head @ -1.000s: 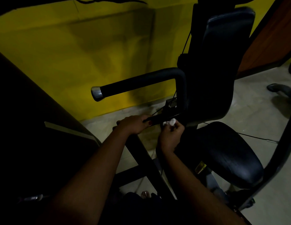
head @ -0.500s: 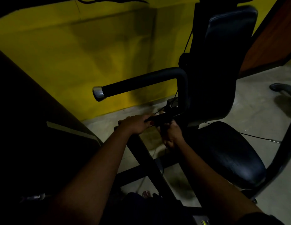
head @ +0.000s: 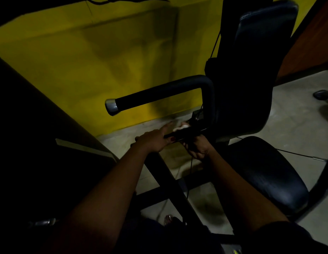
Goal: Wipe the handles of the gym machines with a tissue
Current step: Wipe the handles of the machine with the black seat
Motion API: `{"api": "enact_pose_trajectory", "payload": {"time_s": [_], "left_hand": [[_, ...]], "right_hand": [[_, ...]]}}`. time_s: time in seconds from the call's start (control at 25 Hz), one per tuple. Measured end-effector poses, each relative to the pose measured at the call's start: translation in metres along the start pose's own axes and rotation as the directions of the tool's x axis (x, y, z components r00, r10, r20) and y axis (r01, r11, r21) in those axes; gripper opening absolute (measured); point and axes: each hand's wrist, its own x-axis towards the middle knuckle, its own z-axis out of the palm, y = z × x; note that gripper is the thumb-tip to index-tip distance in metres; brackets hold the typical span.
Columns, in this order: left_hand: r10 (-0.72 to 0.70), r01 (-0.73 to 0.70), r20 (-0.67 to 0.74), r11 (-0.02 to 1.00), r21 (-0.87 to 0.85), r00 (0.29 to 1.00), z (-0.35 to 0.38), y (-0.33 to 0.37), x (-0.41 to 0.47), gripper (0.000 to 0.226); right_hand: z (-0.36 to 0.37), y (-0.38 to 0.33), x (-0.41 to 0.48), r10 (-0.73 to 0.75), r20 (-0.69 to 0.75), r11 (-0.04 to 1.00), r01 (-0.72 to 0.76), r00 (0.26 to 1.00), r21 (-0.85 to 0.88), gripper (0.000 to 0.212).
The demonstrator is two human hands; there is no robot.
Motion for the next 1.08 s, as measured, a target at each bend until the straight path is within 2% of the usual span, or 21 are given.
{"api": "enact_pose_trajectory", "payload": {"time_s": [0.16,0.28,0.36,0.44,0.52,0.6,0.68,0.76,0.88,0.96,1.08], "left_hand": [[0.013,-0.012,0.037,1.000,-0.027,0.999,-0.002,-0.001,0.006,0.058],[0.008,-0.003,0.066,0.997,-0.079,0.998,-0.005,0.005,0.012,0.045],[-0.009,0.009,0.008,1.000,-0.023,1.000,-0.006,0.020,0.015,0.040],[0.023,-0.016,-0.065,0.994,0.106,0.998,-0.001,0.032,0.018,0.042],[0.052,-0.050,-0.015,0.992,0.113,0.999,0.007,0.039,0.020,0.057],[0.078,-0.080,0.048,0.996,0.039,0.996,0.013,0.041,0.020,0.065],[0.105,-0.106,0.010,0.994,0.010,0.994,0.016,0.041,0.022,0.059],[0.135,-0.134,-0.026,0.991,0.023,0.991,0.014,0.044,0.021,0.051],[0.182,-0.182,-0.035,0.983,0.019,0.983,0.011,0.044,0.018,0.049],[0.168,-0.168,-0.028,0.986,0.002,0.985,0.008,0.044,0.016,0.049],[0.171,-0.171,-0.038,0.985,0.002,0.984,0.007,0.046,0.011,0.048]], "right_hand": [[-0.018,-0.010,-0.007,-0.180,-0.168,0.978,0.195,0.969,0.073,0.029],[-0.015,0.004,-0.011,-0.209,-0.191,0.978,0.205,0.959,-0.040,0.033],[-0.012,0.002,-0.020,-0.214,-0.195,0.975,0.197,0.957,-0.103,0.021],[-0.010,-0.008,-0.029,-0.265,-0.250,0.964,0.248,0.931,-0.098,0.017],[-0.007,-0.005,-0.034,-0.360,-0.386,0.929,0.367,0.850,-0.058,0.020],[0.005,0.012,-0.040,-0.467,-0.499,0.870,0.479,0.729,-0.114,0.026],[0.018,0.025,-0.046,-0.549,-0.559,0.818,0.537,0.621,-0.207,0.030],[0.022,0.015,-0.046,-0.627,-0.590,0.769,0.525,0.509,-0.364,0.026],[0.025,-0.009,-0.044,-0.789,-0.497,0.614,0.436,0.361,-0.658,0.020],[0.026,-0.004,-0.049,-0.878,-0.366,0.463,0.352,0.309,-0.814,0.018],[0.014,0.010,-0.053,-0.954,-0.108,0.199,0.326,0.278,-0.924,0.015]]}}
